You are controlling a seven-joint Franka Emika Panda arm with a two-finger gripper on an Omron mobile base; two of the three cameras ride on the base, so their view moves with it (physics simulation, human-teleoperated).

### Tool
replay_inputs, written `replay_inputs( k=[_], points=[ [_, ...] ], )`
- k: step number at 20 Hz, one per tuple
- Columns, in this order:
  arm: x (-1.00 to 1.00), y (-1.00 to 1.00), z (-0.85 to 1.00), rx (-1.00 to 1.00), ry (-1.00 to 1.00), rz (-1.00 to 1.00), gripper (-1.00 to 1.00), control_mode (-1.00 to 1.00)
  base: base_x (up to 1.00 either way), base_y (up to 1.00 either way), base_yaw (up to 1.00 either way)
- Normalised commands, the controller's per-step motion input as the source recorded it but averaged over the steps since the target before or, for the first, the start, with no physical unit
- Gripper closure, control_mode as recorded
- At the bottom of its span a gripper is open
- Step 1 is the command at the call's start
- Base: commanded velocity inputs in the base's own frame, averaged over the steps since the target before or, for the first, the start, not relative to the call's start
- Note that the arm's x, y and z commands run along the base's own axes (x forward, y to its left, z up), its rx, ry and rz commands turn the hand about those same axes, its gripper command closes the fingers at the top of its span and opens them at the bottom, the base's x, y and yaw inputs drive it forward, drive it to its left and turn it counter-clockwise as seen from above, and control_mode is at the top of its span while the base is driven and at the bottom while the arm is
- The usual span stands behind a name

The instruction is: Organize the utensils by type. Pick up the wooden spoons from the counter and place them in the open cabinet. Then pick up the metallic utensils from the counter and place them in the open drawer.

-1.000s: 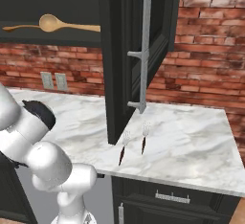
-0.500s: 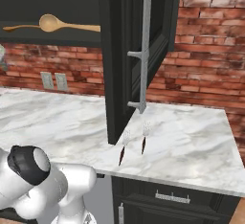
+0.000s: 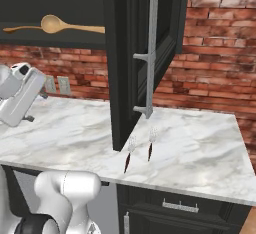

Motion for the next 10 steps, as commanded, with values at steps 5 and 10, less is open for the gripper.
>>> replay_inputs(
  k=[5,10],
  points=[
    [0.02,-0.82,-0.36,0.12,-0.07,-0.49,-1.0,-1.0,0.0,0.0,0.0],
    [0.05,-0.81,-0.32,0.18,-0.02,-0.45,-1.0,-1.0,0.0,0.0,0.0]
  ],
)
